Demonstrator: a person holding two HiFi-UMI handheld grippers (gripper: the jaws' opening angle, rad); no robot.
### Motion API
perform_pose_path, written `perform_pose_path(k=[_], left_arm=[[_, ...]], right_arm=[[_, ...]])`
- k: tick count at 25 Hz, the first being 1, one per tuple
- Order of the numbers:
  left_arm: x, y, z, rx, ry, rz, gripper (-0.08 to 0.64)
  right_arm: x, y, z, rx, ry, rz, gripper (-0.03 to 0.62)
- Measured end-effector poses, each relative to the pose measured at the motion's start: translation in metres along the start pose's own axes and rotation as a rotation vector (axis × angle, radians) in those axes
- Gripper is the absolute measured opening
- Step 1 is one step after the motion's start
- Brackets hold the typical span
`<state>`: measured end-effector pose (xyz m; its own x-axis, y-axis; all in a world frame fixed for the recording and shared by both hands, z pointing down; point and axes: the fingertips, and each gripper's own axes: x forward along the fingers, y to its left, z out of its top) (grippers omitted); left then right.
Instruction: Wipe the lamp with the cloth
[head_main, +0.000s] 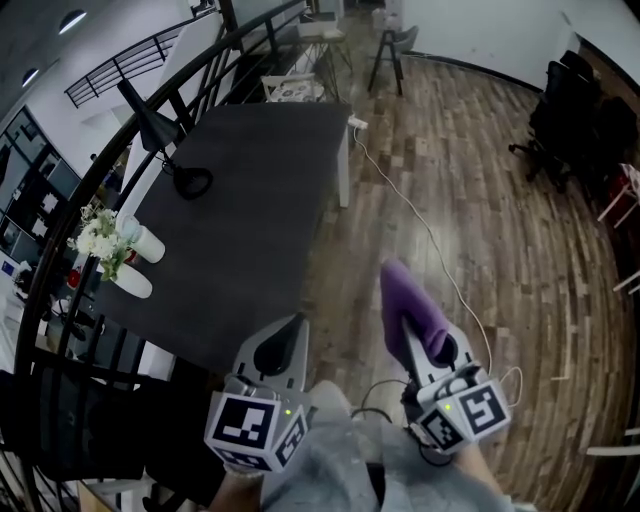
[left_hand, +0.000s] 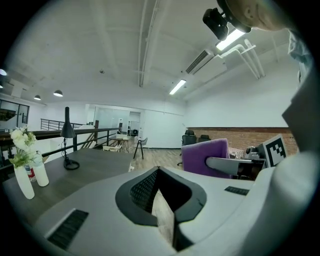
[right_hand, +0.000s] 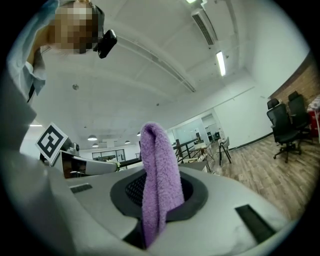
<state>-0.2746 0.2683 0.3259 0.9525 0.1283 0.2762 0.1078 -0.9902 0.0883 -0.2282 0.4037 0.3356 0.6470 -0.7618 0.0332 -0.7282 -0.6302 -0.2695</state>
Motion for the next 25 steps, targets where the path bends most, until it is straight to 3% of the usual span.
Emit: perform_pose_path(k=[5,11,17,25], left_arm=[[0.021,0.001,0.003,0.042,0.000,-0.007,0.000],[0.061,0.009,0.008,0.034,-0.007,-0.030,0.000],[0.121,0.033,0.018,0.013,-0.003,-0.053,0.000],[0.204,0.084,0.048,-0.020,-0.002,-0.034,0.000]], right_arm=[[0.006,-0.012,-0.005,0.019,-0.007,-0.020,0.049],[0.027,-0.040,-0.006,0.035,0.009,-0.043,0.050],[0.078,-0.081,0.008,0.036,0.016,-0.068,0.050],[0.174,-0.121,0.037,-0.003,0.028,-0.036,0.051]])
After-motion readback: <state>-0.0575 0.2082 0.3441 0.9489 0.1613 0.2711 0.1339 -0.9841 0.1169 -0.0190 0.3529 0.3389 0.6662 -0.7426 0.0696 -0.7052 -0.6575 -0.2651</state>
